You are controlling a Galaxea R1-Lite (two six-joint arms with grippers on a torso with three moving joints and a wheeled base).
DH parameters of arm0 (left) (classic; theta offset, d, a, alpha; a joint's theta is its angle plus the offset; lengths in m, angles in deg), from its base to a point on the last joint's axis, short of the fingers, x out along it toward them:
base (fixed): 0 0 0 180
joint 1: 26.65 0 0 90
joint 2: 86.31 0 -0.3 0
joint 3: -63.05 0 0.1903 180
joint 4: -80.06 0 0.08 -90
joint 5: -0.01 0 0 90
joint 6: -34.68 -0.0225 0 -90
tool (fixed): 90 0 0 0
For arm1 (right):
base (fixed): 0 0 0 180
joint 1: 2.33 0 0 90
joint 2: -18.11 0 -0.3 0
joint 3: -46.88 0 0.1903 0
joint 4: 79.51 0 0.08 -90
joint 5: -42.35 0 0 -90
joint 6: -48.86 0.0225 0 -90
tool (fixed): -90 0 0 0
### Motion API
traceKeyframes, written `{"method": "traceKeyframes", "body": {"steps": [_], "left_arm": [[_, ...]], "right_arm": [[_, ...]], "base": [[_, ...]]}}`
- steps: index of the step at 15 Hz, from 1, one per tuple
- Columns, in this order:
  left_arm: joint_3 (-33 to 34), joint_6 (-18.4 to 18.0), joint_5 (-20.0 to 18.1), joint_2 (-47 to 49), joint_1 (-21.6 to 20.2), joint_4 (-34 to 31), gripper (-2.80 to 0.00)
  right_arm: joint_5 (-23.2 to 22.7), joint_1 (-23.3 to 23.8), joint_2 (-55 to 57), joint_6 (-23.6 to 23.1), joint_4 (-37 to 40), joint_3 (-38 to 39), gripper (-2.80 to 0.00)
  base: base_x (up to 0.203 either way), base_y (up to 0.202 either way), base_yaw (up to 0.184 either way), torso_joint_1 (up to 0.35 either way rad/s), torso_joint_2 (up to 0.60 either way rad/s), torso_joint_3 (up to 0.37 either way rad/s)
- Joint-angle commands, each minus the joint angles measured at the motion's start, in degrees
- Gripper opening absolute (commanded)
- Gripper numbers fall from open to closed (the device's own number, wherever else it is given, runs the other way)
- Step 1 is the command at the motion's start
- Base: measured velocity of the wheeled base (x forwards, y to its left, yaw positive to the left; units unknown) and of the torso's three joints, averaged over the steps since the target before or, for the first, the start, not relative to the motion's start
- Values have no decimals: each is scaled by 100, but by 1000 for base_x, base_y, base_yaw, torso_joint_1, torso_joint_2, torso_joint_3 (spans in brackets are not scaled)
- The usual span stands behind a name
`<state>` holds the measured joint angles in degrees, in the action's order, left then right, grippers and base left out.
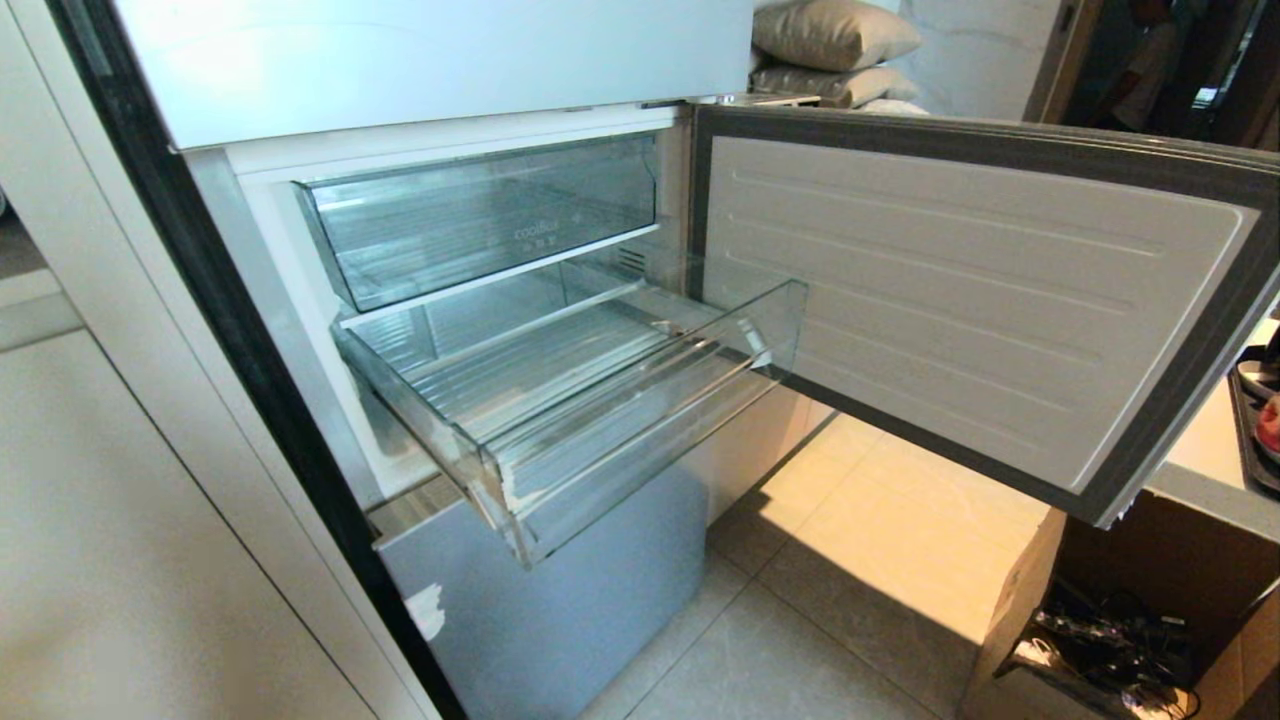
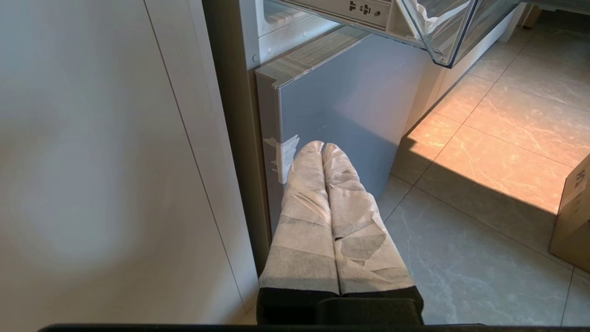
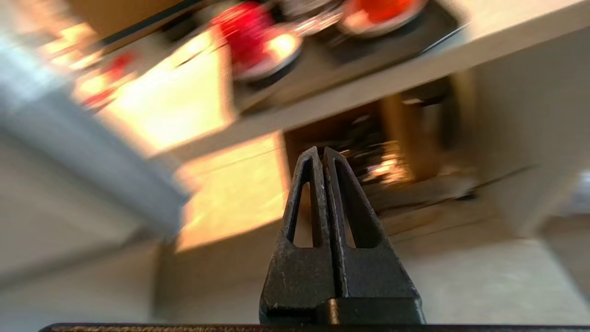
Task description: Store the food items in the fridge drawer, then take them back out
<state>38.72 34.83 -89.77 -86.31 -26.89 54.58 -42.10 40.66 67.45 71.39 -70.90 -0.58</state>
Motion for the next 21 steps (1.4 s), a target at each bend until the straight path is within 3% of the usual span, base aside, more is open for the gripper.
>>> {"method": "traceKeyframes", "body": {"steps": [1,2,7,9,11,15,21], "left_arm": [[0,2,4,8,-2,0,-280],[0,2,4,0,-2,0,-280],[0,2,4,1,-2,0,-280],[0,2,4,0,-2,0,-280],[0,2,4,3,-2,0,-280],[0,2,4,9,-2,0,-280],[0,2,4,7,-2,0,-280]], "right_arm": [[-168,848,1493,-234,-780,-120,-280],[-217,1014,1858,-402,-1054,-196,0],[-322,1430,3562,-1058,-1978,-1073,0],[-618,1452,4010,-1395,-2246,-1538,0],[-935,1456,4355,-1641,-2285,-2019,0],[-1040,1431,5221,-2245,-2278,-2775,0],[-1056,1431,6138,-2352,-2530,-3467,0]], "base": [[0,0,0,0,0,0],[0,0,0,0,0,0],[0,0,0,0,0,0],[0,0,0,0,0,0],[0,0,0,0,0,0],[0,0,0,0,0,0],[0,0,0,0,0,0]]}}
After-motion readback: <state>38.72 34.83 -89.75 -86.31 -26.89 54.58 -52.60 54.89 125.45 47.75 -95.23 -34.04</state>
